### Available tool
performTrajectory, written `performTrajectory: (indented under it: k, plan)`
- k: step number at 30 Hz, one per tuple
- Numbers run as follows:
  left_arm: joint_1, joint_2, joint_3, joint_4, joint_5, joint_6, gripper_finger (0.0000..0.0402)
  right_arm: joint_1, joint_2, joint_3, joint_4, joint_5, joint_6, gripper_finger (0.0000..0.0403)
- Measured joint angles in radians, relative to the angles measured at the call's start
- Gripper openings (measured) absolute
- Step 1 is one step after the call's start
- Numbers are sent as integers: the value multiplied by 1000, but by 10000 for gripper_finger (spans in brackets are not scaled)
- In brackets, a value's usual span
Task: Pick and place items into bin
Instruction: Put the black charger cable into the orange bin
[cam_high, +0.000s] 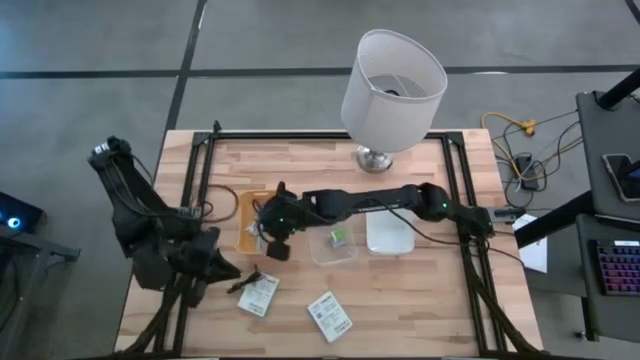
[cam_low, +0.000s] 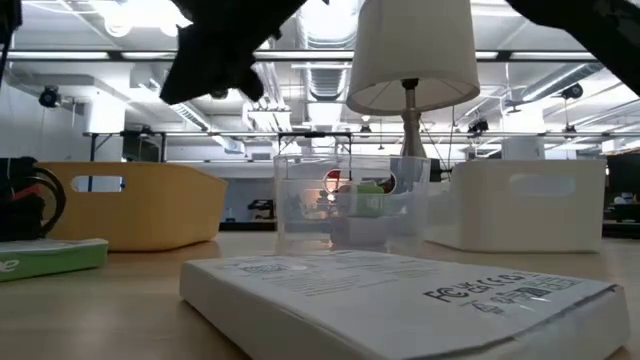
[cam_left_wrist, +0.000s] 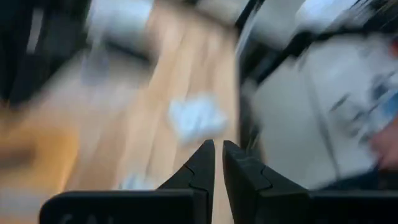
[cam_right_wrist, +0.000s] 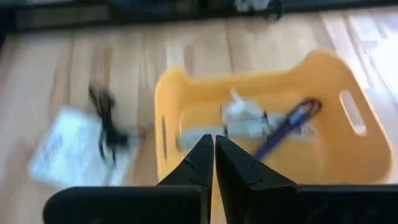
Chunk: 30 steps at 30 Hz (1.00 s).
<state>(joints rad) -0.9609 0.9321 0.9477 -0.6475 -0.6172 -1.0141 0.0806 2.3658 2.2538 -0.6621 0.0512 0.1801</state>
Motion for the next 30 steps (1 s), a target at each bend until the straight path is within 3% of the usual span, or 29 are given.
performTrajectory:
  k: [3,6,8,20,30]
  plan:
    - [-6,57,-20,-116,161,-182,15,32,-17,0,-102,33,-78,8]
    - [-6,135,-27,-125,295,-232,19,76,-36,-1,-162,76,-129,13]
    - [-2,186,-27,-136,331,-231,31,98,-58,1,-188,99,-147,23]
    - [8,352,-67,-181,269,-262,175,157,-97,0,-409,189,-112,155]
    - [27,313,-303,118,266,-260,186,193,-110,0,-482,189,-62,196]
